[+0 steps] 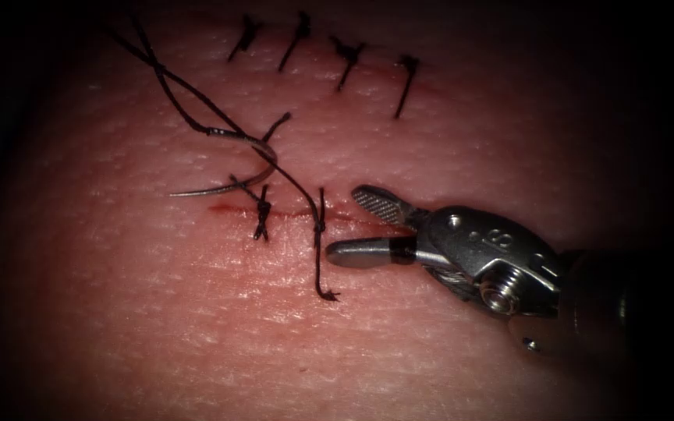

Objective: Wound Closure
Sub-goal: Tension the suture with the left hand, while snipping the suture with the right hand.

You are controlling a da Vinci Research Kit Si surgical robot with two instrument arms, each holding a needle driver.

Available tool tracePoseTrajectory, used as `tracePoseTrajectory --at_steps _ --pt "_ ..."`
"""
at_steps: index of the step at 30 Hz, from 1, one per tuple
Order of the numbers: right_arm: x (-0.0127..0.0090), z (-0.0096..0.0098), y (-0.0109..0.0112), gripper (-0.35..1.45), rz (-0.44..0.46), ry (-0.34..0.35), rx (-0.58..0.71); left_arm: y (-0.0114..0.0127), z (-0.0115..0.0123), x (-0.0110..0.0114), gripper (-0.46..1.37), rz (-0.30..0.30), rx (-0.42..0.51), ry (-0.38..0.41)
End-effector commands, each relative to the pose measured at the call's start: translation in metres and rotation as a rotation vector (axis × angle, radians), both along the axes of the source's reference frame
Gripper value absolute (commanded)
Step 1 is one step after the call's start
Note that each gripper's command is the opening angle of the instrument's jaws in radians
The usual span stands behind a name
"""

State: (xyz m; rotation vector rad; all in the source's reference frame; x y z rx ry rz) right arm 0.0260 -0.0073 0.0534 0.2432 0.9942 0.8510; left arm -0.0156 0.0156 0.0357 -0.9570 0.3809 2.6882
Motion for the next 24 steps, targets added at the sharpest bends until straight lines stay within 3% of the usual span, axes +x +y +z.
tracePoseTrajectory --at_steps 1,12,24 --pt "0.0004 0.0000 0.0001 1.22 -0.013 -0.009 -0.010 0.0002 -0.0007 0.0001 -0.35 0.002 0.008 -0.001" --pt "0.0032 0.0002 0.0012 1.28 -0.078 -0.113 -0.168 0.0004 -0.0035 0.0001 -0.35 0.001 0.002 0.002" --pt "0.0064 -0.0001 0.0014 1.31 -0.092 -0.116 -0.229 0.0001 -0.0040 -0.0002 -0.35 0.006 0.002 0.005"
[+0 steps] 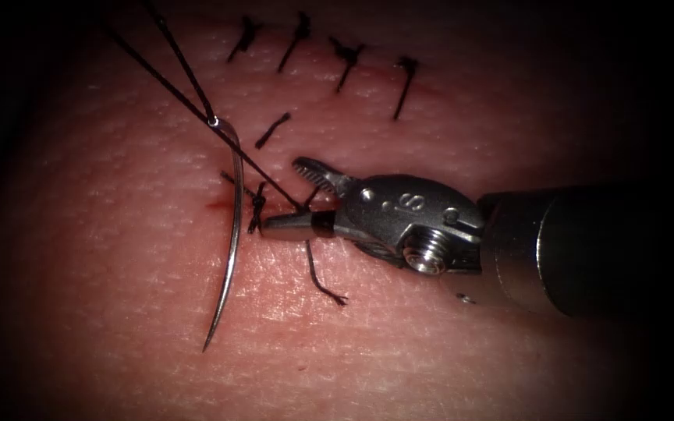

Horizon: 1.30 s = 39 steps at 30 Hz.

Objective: Wound Closure
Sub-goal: Tension the suture with the left hand, while snipping the suture with the right hand.

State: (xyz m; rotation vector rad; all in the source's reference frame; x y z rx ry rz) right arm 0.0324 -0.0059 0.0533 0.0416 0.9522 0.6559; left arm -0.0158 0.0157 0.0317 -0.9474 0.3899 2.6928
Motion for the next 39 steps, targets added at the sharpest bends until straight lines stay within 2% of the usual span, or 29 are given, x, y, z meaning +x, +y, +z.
tracePoseTrajectory --at_steps 1,9,18,26,31,39 --pt "0.0002 -0.0001 0.0001 1.31 -0.001 0.004 -0.008 0.0000 0.0000 0.0000 -0.35 0.006 0.008 -0.003" --pt "0.0020 -0.0008 0.0002 1.29 -0.014 0.019 -0.036 -0.0003 -0.0004 -0.0006 -0.35 0.007 0.006 -0.001" --pt "0.0031 -0.0003 0.0005 1.30 -0.024 0.022 -0.044 -0.0005 -0.0014 -0.0011 -0.35 0.012 0.011 -0.002" --pt "0.0038 0.0009 0.0004 1.21 -0.032 0.027 -0.050 -0.0010 -0.0021 -0.0013 -0.35 0.014 0.008 -0.003" --pt "0.0040 0.0005 0.0005 1.07 -0.030 0.045 -0.055 -0.0012 -0.0023 -0.0014 -0.35 0.018 0.006 -0.002" --pt "0.0046 -0.0002 0.0007 1.07 -0.031 0.054 -0.050 -0.0011 -0.0022 -0.0019 -0.35 0.018 0.006 -0.005"
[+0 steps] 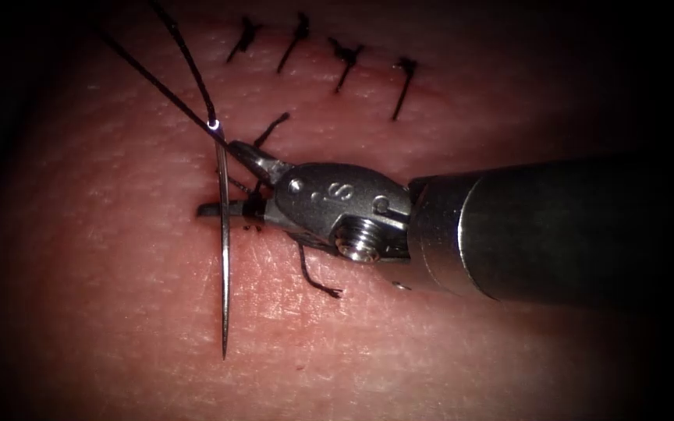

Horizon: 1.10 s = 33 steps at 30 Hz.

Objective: Wound Closure
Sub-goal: Tension the suture with the left hand, while snipping the suture with the right hand, then set the suture down onto the skin with the left hand.

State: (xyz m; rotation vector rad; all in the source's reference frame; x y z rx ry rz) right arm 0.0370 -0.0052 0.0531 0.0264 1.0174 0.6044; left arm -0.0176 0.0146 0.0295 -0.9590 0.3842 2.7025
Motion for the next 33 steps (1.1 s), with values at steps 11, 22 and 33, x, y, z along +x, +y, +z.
tracePoseTrajectory --at_steps 11,22,33 --pt "0.0000 0.0009 -0.0009 -0.35 -0.052 0.040 -0.013 -0.0005 -0.0007 0.0000 -0.35 0.007 0.002 -0.007" --pt "-0.0003 0.0009 -0.0002 -0.35 -0.062 0.030 -0.010 -0.0008 -0.0025 0.0004 -0.35 0.005 -0.015 -0.015" --pt "-0.0029 -0.0003 -0.0006 -0.35 -0.077 0.033 -0.002 -0.0006 -0.0018 0.0001 -0.35 0.003 -0.019 -0.017"
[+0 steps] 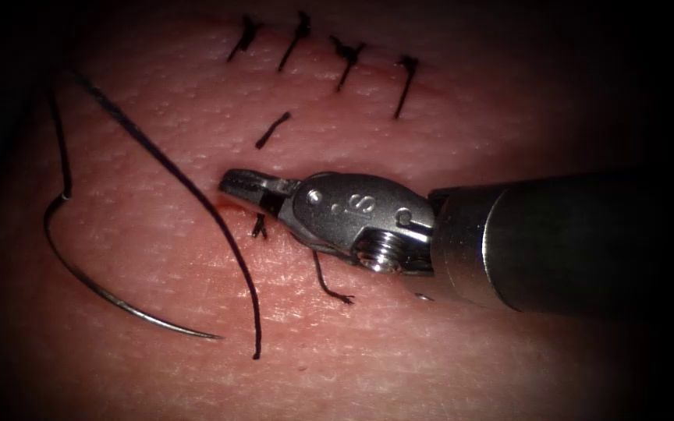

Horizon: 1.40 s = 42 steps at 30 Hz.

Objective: Wound Closure
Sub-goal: Set the suture down onto the skin with the left hand.

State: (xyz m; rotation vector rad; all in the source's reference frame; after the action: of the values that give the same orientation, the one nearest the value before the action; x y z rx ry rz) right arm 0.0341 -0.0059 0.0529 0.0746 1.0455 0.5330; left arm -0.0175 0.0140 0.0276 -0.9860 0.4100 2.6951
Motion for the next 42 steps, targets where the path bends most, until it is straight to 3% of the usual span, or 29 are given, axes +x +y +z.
tracePoseTrajectory --at_steps 1,4,5,6,7,8,10,15,21,25,30,35,36,42 --pt "-0.0004 -0.0002 0.0001 -0.35 0.001 -0.002 0.001 -0.0001 0.0000 0.0000 -0.35 0.004 0.004 0.000" --pt "-0.0020 -0.0010 0.0005 -0.35 0.026 -0.017 -0.004 -0.0004 0.0001 0.0002 -0.35 0.010 0.007 0.005" --pt "-0.0024 -0.0012 0.0007 0.04 0.036 -0.025 -0.007 -0.0005 0.0002 0.0002 -0.35 0.017 0.013 0.011" --pt "-0.0027 -0.0014 0.0007 0.23 0.041 -0.026 -0.008 -0.0006 0.0003 0.0003 -0.35 0.021 0.016 0.014" --pt "-0.0036 -0.0018 0.0009 0.66 0.053 -0.036 -0.010 -0.0009 0.0005 0.0003 -0.35 0.032 0.024 0.023" --pt "-0.0041 -0.0020 0.0010 0.89 0.068 -0.044 -0.014 -0.0012 0.0008 0.0004 -0.35 0.041 0.030 0.030" --pt "-0.0054 -0.0026 0.0012 1.15 0.099 -0.058 -0.021 -0.0019 0.0011 0.0008 -0.35 0.054 0.035 0.039" --pt "-0.0088 -0.0037 0.0018 1.27 0.131 -0.070 -0.021 -0.0039 0.0006 0.0024 -0.35 0.072 0.037 0.070" --pt "-0.0131 -0.0041 0.0023 1.29 0.153 -0.079 -0.020 -0.0059 0.0000 0.0026 -0.35 0.098 0.105 0.121" --pt "-0.0154 -0.0040 0.0027 1.30 0.167 -0.095 -0.019 -0.0059 0.0018 0.0018 -0.35 0.096 0.156 0.171" --pt "-0.0170 -0.0041 0.0027 1.35 0.185 -0.107 -0.021 -0.0059 0.0074 0.0005 -0.35 0.120 0.211 0.239" --pt "-0.0175 -0.0042 0.0024 1.36 0.189 -0.111 -0.021 -0.0065 0.0156 -0.0011 -0.35 0.148 0.284 0.258" --pt "-0.0175 -0.0042 0.0024 1.37 0.189 -0.111 -0.021 -0.0068 0.0181 -0.0015 -0.35 0.160 0.297 0.266" --pt "-0.0174 -0.0043 0.0023 1.37 0.190 -0.111 -0.021 -0.0072 0.0268 -0.0025 -0.35 0.158 0.303 0.273"
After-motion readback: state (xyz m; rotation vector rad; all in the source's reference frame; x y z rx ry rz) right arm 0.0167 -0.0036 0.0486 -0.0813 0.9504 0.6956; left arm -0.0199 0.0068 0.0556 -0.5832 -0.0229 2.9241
